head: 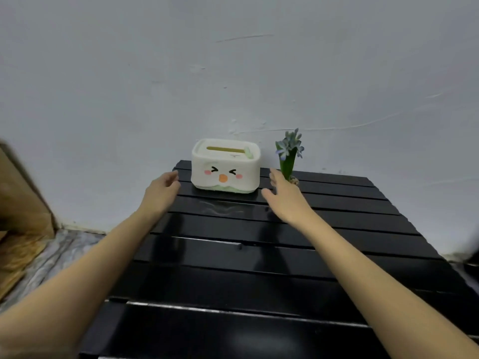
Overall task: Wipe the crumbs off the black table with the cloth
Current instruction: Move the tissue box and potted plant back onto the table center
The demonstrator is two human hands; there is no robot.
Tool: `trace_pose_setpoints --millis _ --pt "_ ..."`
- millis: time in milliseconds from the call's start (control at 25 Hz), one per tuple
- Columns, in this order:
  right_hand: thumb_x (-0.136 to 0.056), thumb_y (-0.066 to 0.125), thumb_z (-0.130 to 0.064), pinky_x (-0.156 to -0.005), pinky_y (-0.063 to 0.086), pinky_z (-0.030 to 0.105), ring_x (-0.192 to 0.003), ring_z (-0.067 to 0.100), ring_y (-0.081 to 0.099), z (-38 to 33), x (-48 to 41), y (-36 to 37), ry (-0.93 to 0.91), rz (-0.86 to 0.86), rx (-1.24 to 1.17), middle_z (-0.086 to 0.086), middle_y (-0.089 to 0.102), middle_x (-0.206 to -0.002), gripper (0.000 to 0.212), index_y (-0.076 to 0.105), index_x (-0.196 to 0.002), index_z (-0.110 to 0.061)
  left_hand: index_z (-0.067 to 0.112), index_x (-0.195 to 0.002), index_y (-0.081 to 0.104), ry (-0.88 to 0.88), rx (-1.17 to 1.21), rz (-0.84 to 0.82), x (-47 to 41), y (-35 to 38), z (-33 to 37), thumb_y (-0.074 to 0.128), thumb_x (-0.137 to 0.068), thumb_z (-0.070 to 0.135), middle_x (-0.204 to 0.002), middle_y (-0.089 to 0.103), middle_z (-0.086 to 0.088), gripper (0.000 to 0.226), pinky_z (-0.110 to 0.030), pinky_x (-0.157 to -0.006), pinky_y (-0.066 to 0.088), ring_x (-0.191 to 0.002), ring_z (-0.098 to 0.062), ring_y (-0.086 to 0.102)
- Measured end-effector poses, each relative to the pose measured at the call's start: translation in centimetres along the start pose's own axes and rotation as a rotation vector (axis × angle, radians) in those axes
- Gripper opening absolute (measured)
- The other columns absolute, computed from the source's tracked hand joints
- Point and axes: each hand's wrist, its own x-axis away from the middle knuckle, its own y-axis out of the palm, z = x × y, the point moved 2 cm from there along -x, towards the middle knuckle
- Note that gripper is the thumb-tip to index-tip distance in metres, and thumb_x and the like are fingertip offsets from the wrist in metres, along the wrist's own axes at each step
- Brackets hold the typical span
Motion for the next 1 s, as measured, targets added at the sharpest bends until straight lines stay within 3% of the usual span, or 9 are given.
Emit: trace_pose_setpoints --millis 200,320,440,560,720,880,1000 --pt "-0.092 0.04 -0.017 -0.098 0.038 0.035 -0.127 0.033 0.041 0.7 -5.6 2.2 0.117 0.004 -0.052 0.018 0.028 -0.149 0.071 -0.007 -0.145 -0.012 0.012 -0.145 0.015 -0.018 -0.076 -0.085 -4.5 3.0 -0.4 0.047 -0.086 0.009 -0.151 0.03 -0.012 0.067 -0.042 -0.114 0.028 -0.137 -0.026 0.033" --pt "-0.09 0.042 -0.009 -0.092 0.037 0.029 -0.129 0.031 0.039 0.9 -7.0 2.7 0.137 -0.021 -0.188 0.011 0.021 -0.153 0.076 -0.009 -0.145 -0.017 0.02 -0.146 -0.003 0.002 0.014 -0.167 -5.7 3.8 0.1 0.047 -0.082 -0.001 -0.141 0.039 -0.007 0.083 -0.043 -0.105 0.038 -0.12 -0.023 0.044" --pt "-0.084 0.041 0.006 -0.091 0.034 0.026 -0.118 0.018 0.04 0.3 -7.2 3.3 0.094 -0.038 -0.431 0.009 0.038 -0.142 0.065 0.018 -0.141 -0.017 0.025 -0.145 0.008 0.049 0.057 -0.198 -5.2 4.1 0.4 0.045 -0.077 -0.008 -0.129 0.047 -0.009 0.083 -0.045 -0.1 0.044 -0.114 -0.027 0.05" --pt "-0.08 0.04 0.01 -0.084 0.041 0.026 -0.106 0.016 0.042 -0.7 -5.9 3.2 0.091 -0.007 -0.511 0.01 0.046 -0.131 0.06 0.03 -0.134 -0.014 0.033 -0.138 0.02 0.09 0.068 -0.165 -2.7 3.8 0.7 0.045 -0.072 -0.004 -0.127 0.05 -0.007 0.08 -0.053 -0.1 0.044 -0.115 -0.03 0.051" --pt "-0.079 0.037 0.012 -0.067 0.041 0.019 -0.099 0.012 0.044 -1.9 -1.8 1.6 0.02 -0.037 -0.512 0.003 0.047 -0.117 0.059 0.034 -0.132 -0.015 0.047 -0.133 0.018 0.137 0.113 -0.13 3.6 2.9 0.7 0.053 -0.069 0.013 -0.127 0.055 0.002 0.08 -0.05 -0.099 0.045 -0.114 -0.026 0.055" --pt "-0.08 0.033 0.013 -0.095 0.044 0.032 -0.113 0.013 0.043 -1.6 4.4 -1.4 0.028 -0.098 -0.514 -0.009 0.044 -0.117 0.072 0.029 -0.137 -0.031 0.057 -0.136 0.003 0.175 0.097 -0.186 10.6 1.3 1.1 0.035 -0.065 0.001 -0.142 0.042 0.008 0.096 -0.045 -0.108 0.037 -0.128 -0.019 0.045" --pt "-0.083 0.038 0.011 -0.081 0.046 0.024 -0.112 0.011 0.046 -0.7 9.5 -3.1 0.071 -0.109 -0.582 -0.022 0.047 -0.105 0.073 0.025 -0.14 -0.033 0.062 -0.126 -0.004 0.173 0.093 -0.232 15.3 1.5 1.5 0.03 -0.073 -0.014 -0.134 0.034 0.017 0.098 -0.033 -0.11 0.031 -0.127 -0.009 0.036"
